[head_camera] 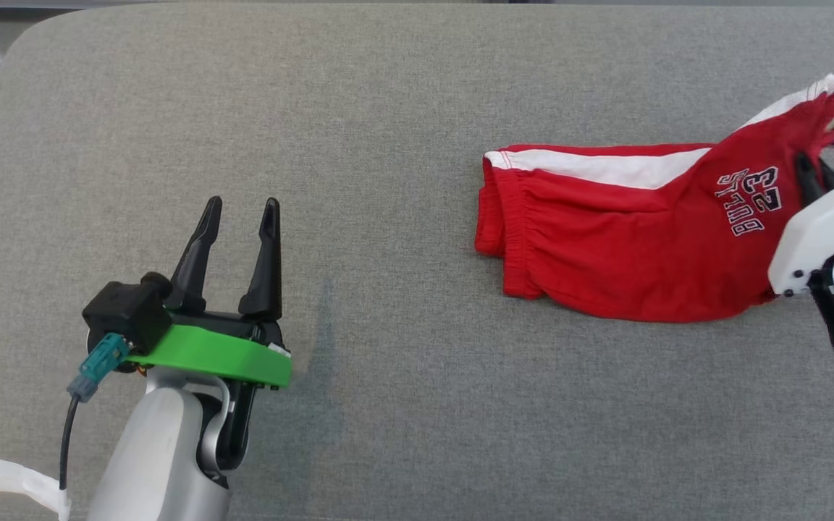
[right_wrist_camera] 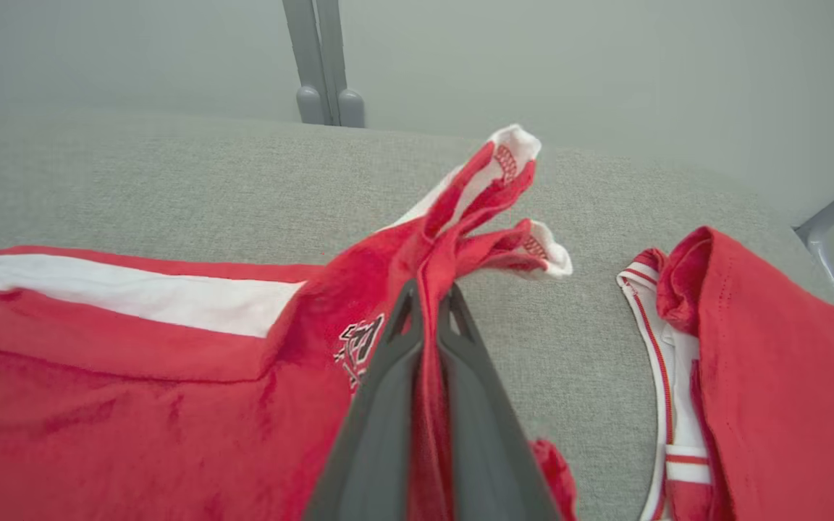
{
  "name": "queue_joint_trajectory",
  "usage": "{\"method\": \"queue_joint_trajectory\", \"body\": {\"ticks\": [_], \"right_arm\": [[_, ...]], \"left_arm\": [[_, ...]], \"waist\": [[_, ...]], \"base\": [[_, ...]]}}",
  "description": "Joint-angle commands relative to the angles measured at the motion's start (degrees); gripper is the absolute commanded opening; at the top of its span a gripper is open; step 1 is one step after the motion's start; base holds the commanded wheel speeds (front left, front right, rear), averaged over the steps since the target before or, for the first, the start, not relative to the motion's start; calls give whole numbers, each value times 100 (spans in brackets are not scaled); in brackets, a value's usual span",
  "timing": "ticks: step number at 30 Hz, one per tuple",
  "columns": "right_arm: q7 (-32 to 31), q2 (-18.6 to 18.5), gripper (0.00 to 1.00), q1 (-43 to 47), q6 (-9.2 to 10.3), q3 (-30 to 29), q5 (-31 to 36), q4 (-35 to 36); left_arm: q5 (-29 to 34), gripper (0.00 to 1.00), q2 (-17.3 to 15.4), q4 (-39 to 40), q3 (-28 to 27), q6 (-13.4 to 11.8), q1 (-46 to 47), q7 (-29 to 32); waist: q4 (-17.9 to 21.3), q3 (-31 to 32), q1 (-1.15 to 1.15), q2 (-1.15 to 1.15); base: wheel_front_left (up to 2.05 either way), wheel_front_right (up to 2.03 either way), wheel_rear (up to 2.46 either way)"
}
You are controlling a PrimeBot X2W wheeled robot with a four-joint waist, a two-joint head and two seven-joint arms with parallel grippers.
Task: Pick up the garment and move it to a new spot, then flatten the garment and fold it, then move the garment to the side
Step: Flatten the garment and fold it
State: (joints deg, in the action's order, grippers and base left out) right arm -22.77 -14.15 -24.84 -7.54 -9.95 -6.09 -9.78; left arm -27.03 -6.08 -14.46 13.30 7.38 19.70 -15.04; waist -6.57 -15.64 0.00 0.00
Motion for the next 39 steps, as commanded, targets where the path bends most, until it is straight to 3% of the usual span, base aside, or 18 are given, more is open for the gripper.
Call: {"method": "queue_joint_trajectory", "body": {"ticks": [1,10,24,25,26,31,35,39], "right_arm": [[-99,38,0,65,11,164,29,113],[-487,239,0,-297,11,1552,-154,152],[-263,704,0,-965,10,2695,-359,-1250],[-247,719,16,-975,10,2740,-393,-1289],[-243,734,100,-979,10,2789,-455,-1327],[-223,788,100,-863,10,3178,-1091,-1006],[-146,704,100,-753,10,3417,-1982,-181],[48,402,100,-557,9,3124,-1918,428]], "left_arm": [[-12,100,-42,-10,-9,17,-84,-15],[-57,100,-23,-33,48,17,-146,-15],[-112,100,50,-33,129,18,-70,-15],[-114,100,53,-36,127,18,-66,-15],[-116,100,57,-40,124,18,-61,-14],[-115,100,44,-53,55,18,-79,-14],[-74,100,20,-35,-17,18,-132,-15],[-45,100,14,-15,-71,18,-162,-14]], "waist": [[-33,57,0,0],[-183,176,0,0],[-454,82,0,0],[-460,81,0,0],[-465,82,0,0],[-429,126,0,0],[-321,191,0,0],[-209,238,0,0]], "base": [[0,0,0],[0,0,0],[0,0,0],[0,0,0],[0,0,0],[0,0,0],[0,0,0],[0,0,0]]}}
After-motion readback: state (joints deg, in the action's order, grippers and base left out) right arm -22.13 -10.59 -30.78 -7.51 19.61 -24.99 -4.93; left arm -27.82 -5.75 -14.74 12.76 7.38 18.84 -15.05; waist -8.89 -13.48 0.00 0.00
